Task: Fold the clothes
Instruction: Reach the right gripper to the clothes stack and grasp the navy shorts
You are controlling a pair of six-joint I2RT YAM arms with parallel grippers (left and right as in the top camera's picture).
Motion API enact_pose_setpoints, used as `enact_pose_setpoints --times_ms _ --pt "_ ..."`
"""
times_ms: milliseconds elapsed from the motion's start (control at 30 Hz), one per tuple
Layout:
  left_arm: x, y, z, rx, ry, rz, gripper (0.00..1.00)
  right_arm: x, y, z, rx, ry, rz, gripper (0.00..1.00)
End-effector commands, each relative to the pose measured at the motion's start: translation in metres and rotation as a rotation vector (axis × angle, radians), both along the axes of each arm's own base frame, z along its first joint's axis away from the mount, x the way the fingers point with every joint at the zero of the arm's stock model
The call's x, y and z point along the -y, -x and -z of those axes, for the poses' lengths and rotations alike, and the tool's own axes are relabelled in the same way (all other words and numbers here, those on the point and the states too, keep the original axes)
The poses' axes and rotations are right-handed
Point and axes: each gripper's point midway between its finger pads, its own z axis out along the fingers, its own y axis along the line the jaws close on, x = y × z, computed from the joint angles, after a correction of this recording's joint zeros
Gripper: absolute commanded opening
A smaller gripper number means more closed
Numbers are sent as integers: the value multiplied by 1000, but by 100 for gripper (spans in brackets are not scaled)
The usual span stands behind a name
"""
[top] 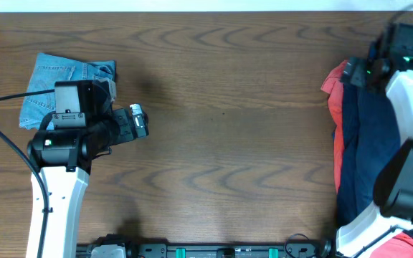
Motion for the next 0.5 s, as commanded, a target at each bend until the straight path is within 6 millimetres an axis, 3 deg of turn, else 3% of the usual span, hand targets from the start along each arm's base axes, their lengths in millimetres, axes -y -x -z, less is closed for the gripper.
enact_pose_setpoints --times_ms 0,100,233,300,400,467 --pt "12 1 -11 18 59 29 98 24 4 26 -37 -50 92 91" --pt "12 2 -11 16 59 29 98 24 6 43 -59 -116 89 81" --pt "11 0 -11 19 58 29 98 10 5 51 -78 -149 9 58" --pt "11 0 -11 21 58 29 98 15 9 53 -101 -112 23 41" --pt "11 0 -11 20 58 29 98 28 15 52 -124 -51 77 6" --pt "11 0 -11 19 58 29 98 35 17 51 -130 -22 99 1"
